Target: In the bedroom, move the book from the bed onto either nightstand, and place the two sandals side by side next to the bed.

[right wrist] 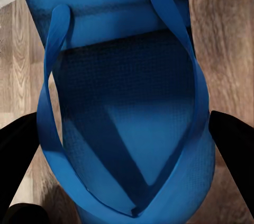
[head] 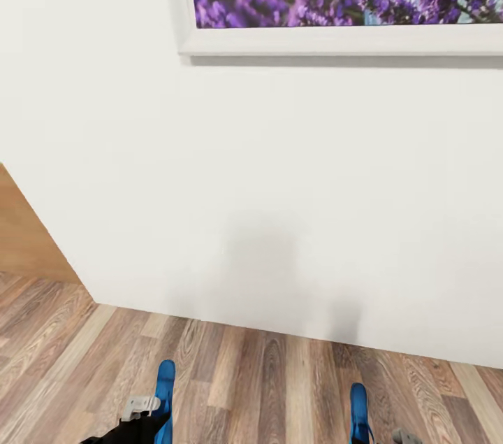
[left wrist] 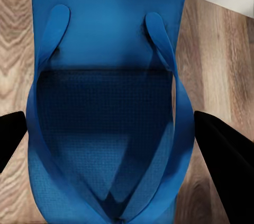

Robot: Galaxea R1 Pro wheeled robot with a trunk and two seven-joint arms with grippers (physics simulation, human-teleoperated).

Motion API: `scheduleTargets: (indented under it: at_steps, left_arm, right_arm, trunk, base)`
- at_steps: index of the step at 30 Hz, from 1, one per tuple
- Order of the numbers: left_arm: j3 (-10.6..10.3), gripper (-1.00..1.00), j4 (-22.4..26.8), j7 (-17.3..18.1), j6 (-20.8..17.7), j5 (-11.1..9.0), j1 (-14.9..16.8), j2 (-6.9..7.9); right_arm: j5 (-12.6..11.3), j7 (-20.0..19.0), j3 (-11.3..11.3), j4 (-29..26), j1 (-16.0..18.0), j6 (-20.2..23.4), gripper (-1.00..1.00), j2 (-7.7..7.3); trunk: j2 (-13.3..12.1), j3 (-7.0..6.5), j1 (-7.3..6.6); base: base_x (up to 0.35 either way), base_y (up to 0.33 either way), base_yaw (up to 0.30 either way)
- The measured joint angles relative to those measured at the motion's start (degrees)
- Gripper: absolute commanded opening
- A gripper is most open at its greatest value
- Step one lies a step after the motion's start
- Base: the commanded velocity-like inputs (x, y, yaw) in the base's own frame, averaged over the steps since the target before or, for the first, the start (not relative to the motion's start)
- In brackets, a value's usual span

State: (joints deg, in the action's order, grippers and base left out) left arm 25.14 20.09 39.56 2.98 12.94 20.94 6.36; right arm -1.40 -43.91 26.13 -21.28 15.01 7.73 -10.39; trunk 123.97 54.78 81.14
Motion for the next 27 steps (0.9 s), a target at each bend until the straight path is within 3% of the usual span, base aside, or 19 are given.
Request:
scheduleTargets:
  at_steps: [27]
  left_arm:
    - [0.03,-1.00,0.03,0.09,0.05,-0.09,0.00,0.00]
  right_arm:
    - [0.00,0.08,-0.03,0.06,0.00,0.00,-1.00,0.05]
  trunk:
    - [0.00,0.69,0.00]
  base:
    - [0.000,0.000,0.276]
